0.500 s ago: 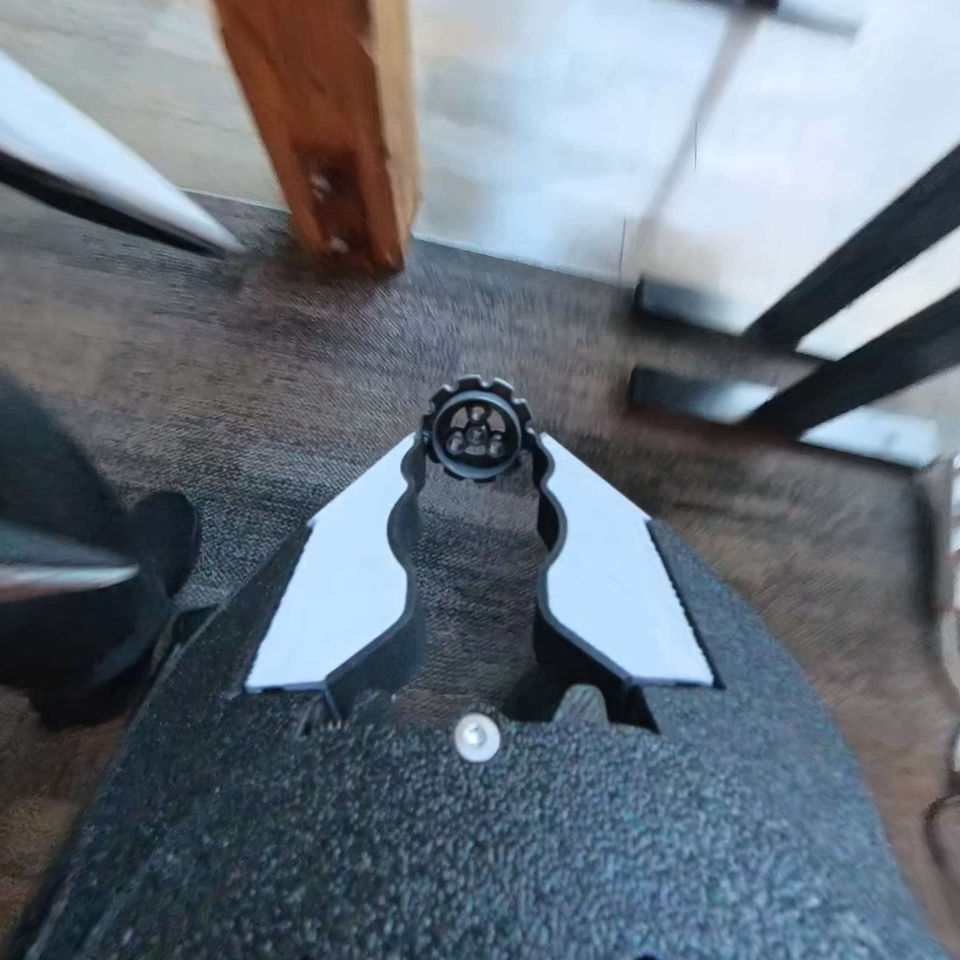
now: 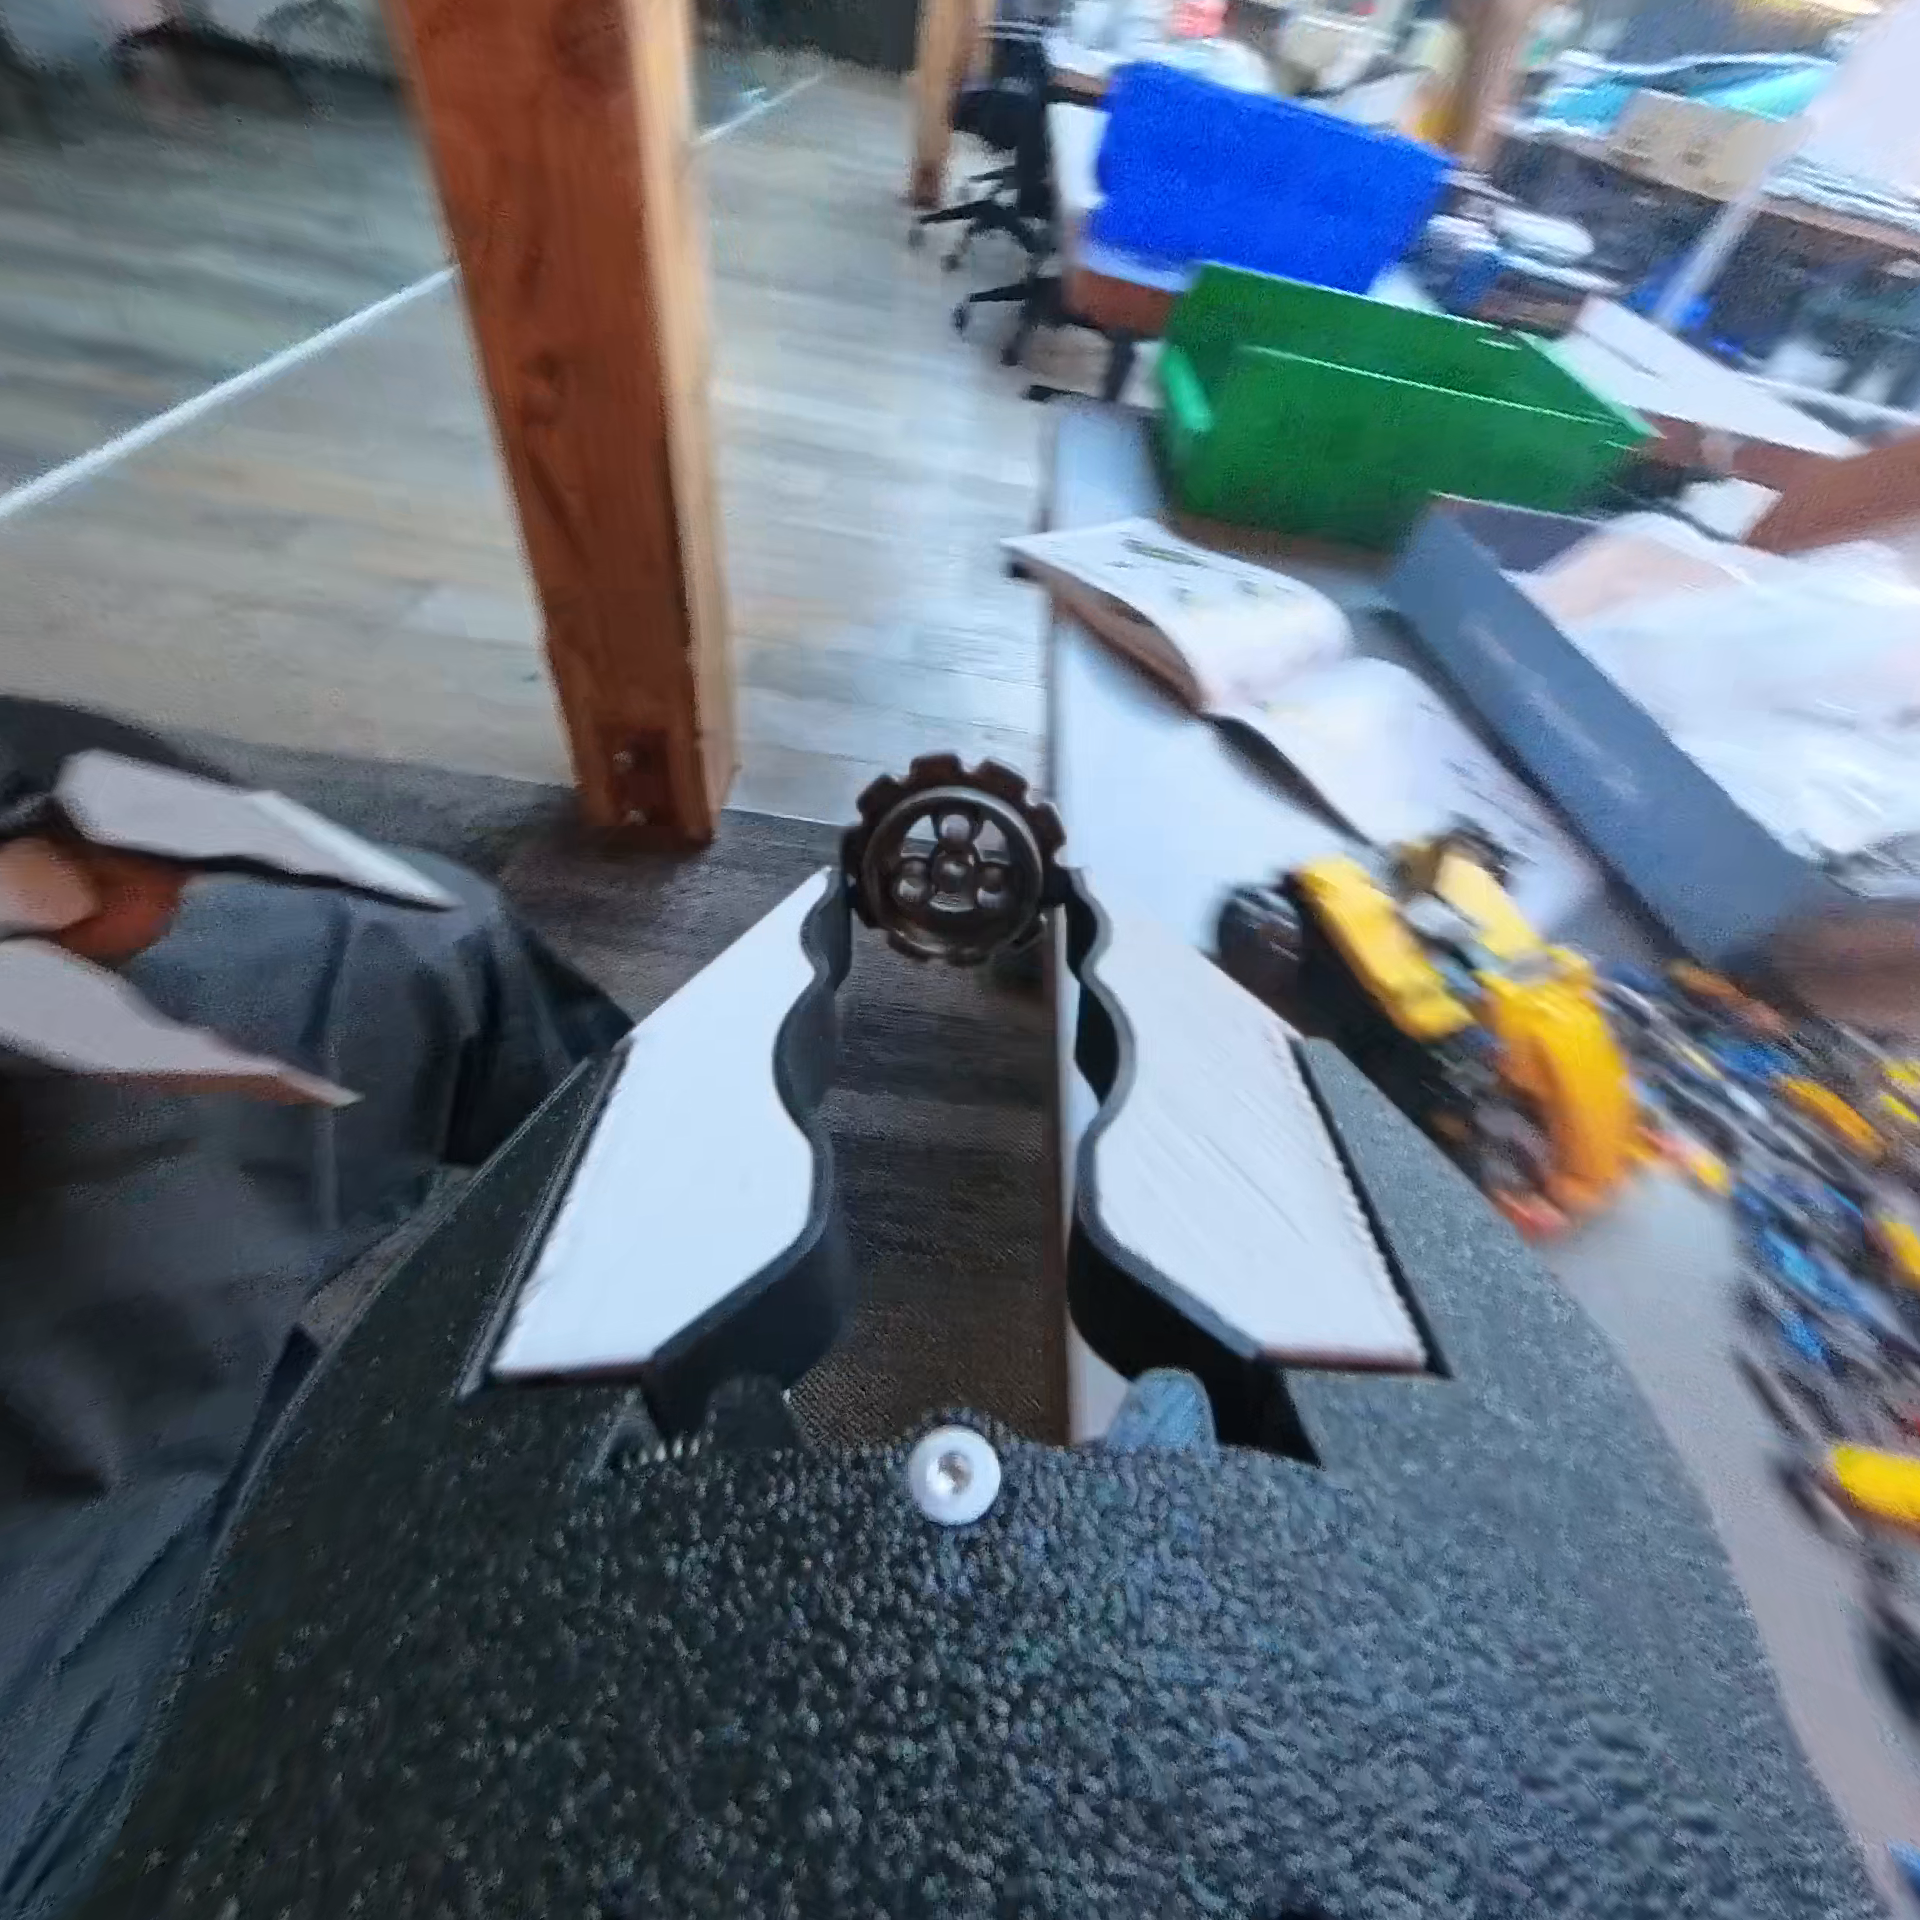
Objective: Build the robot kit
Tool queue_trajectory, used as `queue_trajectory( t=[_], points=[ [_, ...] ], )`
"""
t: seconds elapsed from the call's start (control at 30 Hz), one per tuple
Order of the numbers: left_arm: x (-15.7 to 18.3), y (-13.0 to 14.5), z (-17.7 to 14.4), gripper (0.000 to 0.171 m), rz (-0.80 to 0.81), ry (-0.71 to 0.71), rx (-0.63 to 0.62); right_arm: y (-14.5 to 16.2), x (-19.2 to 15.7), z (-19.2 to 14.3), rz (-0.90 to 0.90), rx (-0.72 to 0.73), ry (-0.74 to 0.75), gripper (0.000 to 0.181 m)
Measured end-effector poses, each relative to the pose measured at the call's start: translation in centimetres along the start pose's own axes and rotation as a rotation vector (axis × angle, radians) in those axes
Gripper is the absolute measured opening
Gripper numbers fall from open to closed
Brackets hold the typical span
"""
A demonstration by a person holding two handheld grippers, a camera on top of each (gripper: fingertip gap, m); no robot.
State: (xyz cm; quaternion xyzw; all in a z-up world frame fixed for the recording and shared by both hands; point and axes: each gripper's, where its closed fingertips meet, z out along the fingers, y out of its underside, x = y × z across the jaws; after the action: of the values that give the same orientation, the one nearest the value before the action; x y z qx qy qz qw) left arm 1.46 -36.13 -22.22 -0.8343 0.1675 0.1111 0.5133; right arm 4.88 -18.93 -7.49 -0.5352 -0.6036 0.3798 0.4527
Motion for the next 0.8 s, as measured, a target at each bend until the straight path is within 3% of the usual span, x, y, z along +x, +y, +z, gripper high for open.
queue_trajectory(
  t=[0.2, 0.33, 0.43, 0.57, 0.67, 0.73, 0.8],
  points=[
    [1.9, -1.7, 2.0, 0.07, 0.066, 0.116, 0.023, 3.7, 9.1, -6.4, 0.152, -0.004, 0.13, 0.041],
    [0.0, -1.9, 5.7, 0.072, 0.026, 0.226, 0.075, 4.5, 10.4, -7.3, 0.156, 0.011, 0.103, 0.041],
    [-2.8, -4.5, 9.6, 0.067, 0.013, 0.299, 0.153, 5.7, 10.9, -5.9, 0.11, -0.083, 0.056, 0.041],
    [-6.3, -11.2, 13.3, 0.06, 0.174, 0.358, 0.279, 7.8, 11.1, -2.9, 0.099, -0.274, -0.054, 0.041],
    [-6.4, -15.8, 14.6, 0.058, 0.349, 0.432, 0.394, 9.9, 10.3, -1.6, 0.154, -0.45, -0.173, 0.041],
    [-5.3, -17.6, 15.6, 0.059, 0.539, 0.471, 0.444, 10.1, 9.8, -1.2, 0.139, -0.488, -0.221, 0.041],
    [-5.0, -19.4, 17.0, 0.058, 0.767, 0.401, 0.504, 9.5, 9.2, -1.1, 0.104, -0.502, -0.25, 0.041]
  ],
)
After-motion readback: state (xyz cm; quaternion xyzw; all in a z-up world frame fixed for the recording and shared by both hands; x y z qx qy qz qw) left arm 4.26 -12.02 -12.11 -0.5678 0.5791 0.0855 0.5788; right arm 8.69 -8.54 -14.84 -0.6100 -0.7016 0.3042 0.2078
